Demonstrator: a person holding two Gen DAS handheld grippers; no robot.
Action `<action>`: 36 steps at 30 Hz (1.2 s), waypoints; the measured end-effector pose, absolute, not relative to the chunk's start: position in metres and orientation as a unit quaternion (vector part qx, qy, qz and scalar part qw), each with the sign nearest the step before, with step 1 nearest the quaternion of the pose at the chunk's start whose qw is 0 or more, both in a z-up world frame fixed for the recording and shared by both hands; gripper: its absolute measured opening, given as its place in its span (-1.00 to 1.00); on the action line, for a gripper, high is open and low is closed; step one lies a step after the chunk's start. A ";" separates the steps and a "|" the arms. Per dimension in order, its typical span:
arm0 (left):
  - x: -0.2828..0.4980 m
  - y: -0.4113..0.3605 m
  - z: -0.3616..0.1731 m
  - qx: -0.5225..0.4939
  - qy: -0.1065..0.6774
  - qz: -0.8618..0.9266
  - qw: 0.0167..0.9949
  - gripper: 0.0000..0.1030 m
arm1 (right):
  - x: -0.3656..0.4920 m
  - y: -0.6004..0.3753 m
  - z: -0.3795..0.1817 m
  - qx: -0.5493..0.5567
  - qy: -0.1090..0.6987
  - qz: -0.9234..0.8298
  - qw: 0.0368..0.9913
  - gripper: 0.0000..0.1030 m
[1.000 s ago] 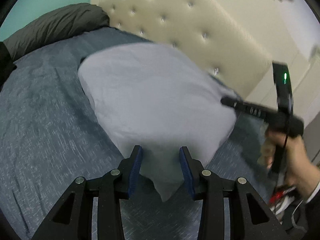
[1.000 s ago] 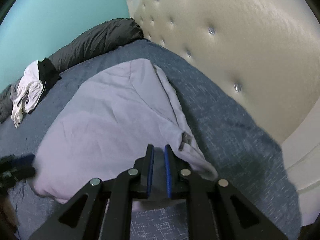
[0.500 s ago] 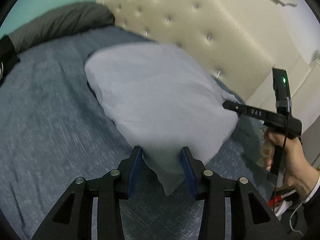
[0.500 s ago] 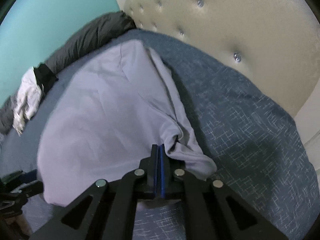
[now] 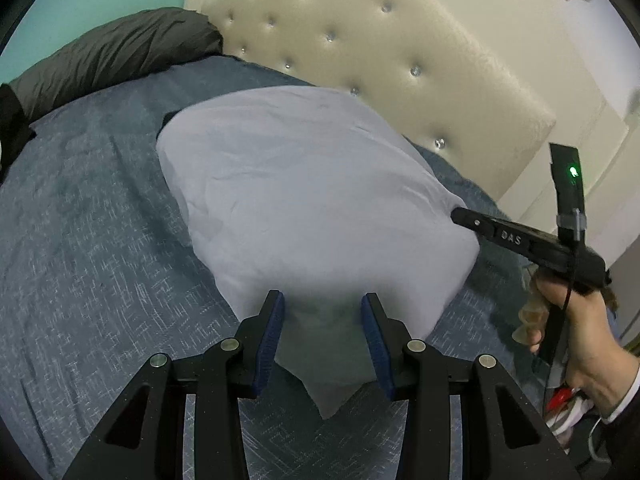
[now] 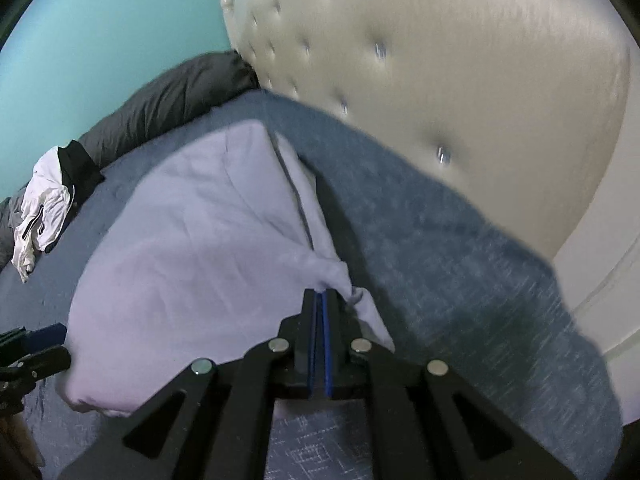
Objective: Fold clothes
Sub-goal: 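Lower the folded jacket onto the bed with the left tool and open it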
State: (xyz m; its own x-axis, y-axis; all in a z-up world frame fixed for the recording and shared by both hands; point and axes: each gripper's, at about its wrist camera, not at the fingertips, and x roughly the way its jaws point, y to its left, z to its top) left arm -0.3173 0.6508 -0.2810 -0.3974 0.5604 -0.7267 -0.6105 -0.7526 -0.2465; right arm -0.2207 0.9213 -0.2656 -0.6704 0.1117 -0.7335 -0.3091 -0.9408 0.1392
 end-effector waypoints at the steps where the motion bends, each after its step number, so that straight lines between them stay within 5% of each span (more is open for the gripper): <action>1: -0.317 0.651 -0.282 -0.425 0.028 0.834 0.351 -0.13 | -0.221 0.923 -0.271 -0.392 0.135 0.903 0.116 -0.99; 10: -0.317 0.640 -0.272 -0.436 0.015 0.831 0.345 -0.13 | -0.220 0.930 -0.276 -0.407 0.182 0.888 0.113 -0.99; 19: -0.294 0.608 -0.229 -0.414 0.011 0.846 0.335 -0.12 | -0.177 0.911 -0.212 -0.335 0.187 0.916 0.119 -0.93; 36: -0.208 0.558 -0.122 -0.352 0.011 0.872 0.339 0.22 | -0.090 0.844 -0.119 -0.285 0.160 0.939 0.106 -0.87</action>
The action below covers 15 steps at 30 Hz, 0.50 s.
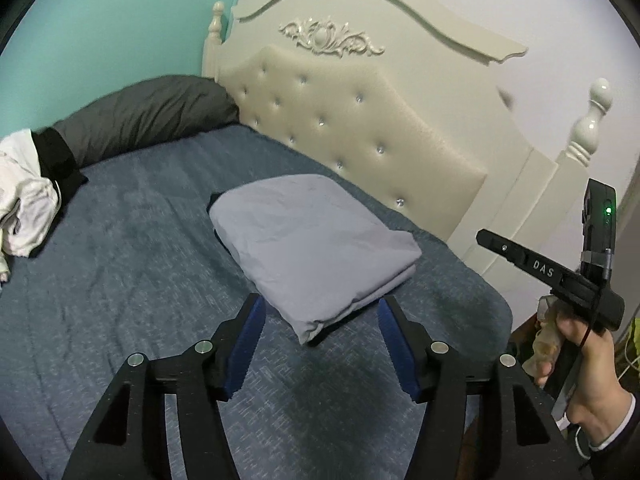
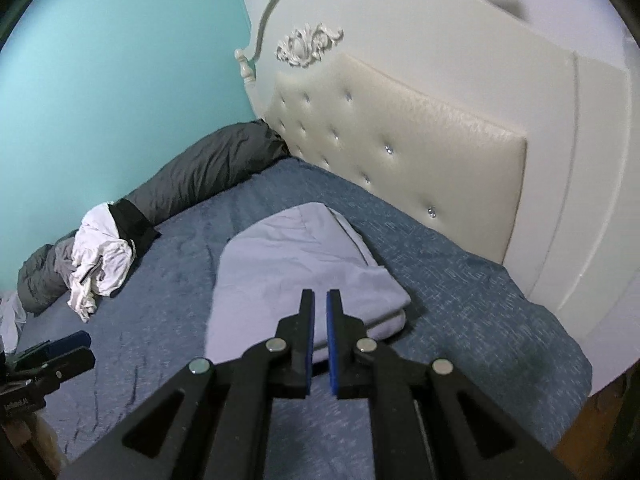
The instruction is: Fold clothes
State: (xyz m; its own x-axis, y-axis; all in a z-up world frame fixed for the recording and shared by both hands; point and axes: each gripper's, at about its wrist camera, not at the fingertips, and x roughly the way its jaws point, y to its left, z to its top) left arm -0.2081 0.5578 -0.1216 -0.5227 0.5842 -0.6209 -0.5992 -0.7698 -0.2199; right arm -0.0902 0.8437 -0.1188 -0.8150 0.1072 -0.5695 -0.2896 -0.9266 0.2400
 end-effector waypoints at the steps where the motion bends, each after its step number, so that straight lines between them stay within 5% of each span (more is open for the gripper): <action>1: -0.203 0.555 -0.117 -0.349 0.011 0.873 0.340 0.23 | -0.085 0.839 -0.115 -0.285 0.158 0.940 0.104 -0.83; 9: -0.166 0.526 -0.084 -0.325 0.002 0.882 0.340 0.34 | -0.042 0.808 -0.080 -0.269 0.160 0.944 0.105 -0.74; 15: -0.140 0.504 -0.062 -0.306 -0.001 0.891 0.335 0.44 | -0.011 0.781 -0.051 -0.255 0.143 0.951 0.105 -0.43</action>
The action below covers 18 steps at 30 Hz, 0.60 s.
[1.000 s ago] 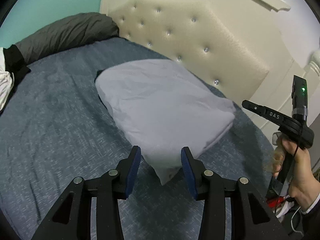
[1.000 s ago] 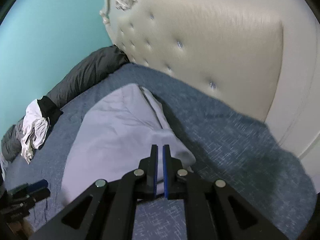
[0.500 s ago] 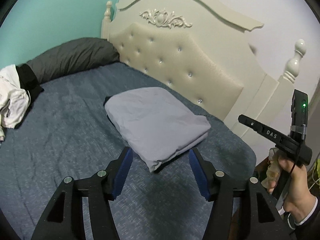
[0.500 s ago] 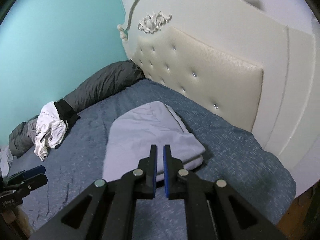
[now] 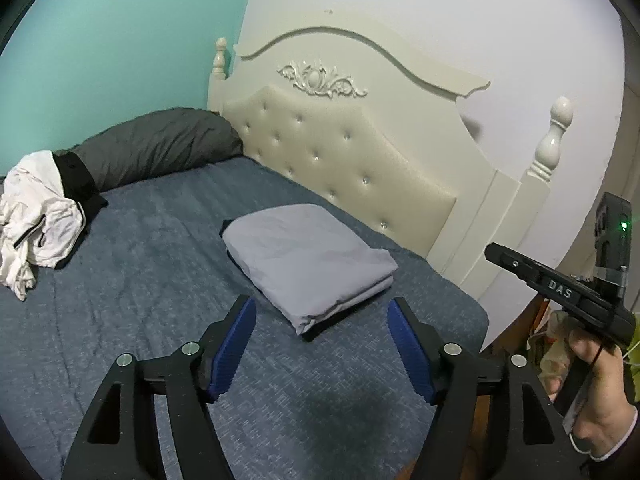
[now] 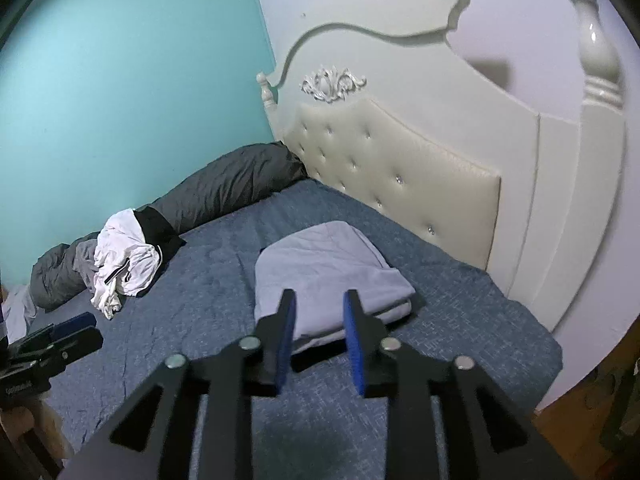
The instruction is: Fold clothes
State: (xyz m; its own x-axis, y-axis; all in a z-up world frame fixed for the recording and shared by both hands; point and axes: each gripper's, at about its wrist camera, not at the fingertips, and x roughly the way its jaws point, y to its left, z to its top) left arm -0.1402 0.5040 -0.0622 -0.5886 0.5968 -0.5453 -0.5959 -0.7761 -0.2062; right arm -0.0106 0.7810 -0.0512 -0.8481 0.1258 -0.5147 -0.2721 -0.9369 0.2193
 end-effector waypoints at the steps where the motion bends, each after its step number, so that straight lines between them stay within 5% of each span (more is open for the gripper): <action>1: -0.136 0.500 -0.059 -0.304 0.000 0.893 0.333 0.45 | -0.007 0.777 -0.048 -0.254 0.144 0.951 0.104 -0.41; 18: -0.088 0.458 -0.033 -0.277 0.000 0.907 0.318 0.62 | 0.047 0.709 -0.012 -0.237 0.117 0.959 0.102 0.28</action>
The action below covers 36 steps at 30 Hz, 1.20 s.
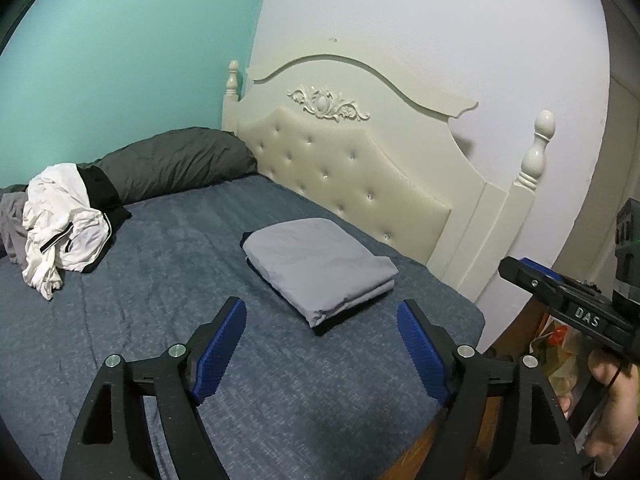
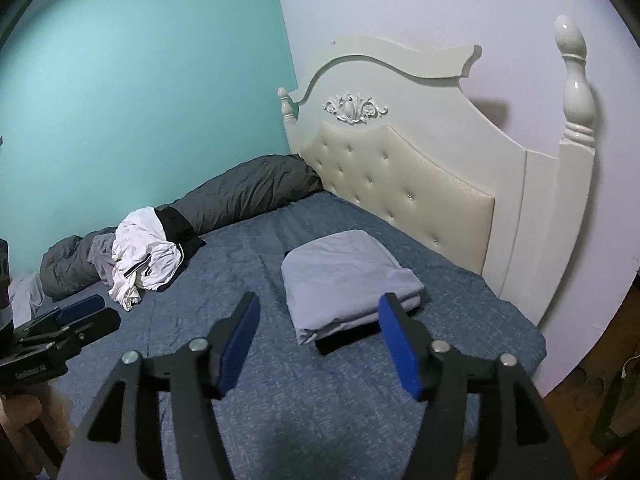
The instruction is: Fold clothes
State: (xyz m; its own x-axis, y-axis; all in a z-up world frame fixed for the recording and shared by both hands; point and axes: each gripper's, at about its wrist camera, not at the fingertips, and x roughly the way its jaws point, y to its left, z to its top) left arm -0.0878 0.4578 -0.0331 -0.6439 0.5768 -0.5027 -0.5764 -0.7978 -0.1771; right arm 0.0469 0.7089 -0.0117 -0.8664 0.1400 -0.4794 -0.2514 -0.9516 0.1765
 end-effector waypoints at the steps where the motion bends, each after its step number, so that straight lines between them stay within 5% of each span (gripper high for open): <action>1: -0.086 0.456 -0.033 -0.276 0.000 0.907 0.317 0.63 | 0.050 0.706 -0.010 -0.236 0.117 0.959 0.102 0.34; 8: -0.070 0.446 -0.030 -0.269 0.007 0.910 0.317 0.77 | 0.066 0.685 -0.004 -0.232 0.109 0.961 0.106 0.63; 22: -0.049 0.421 -0.029 -0.261 0.004 0.915 0.306 0.99 | 0.092 0.653 -0.008 -0.228 0.092 0.963 0.108 0.90; 36: -0.032 0.407 -0.029 -0.252 0.001 0.922 0.295 0.99 | 0.107 0.636 -0.020 -0.227 0.097 0.964 0.098 0.94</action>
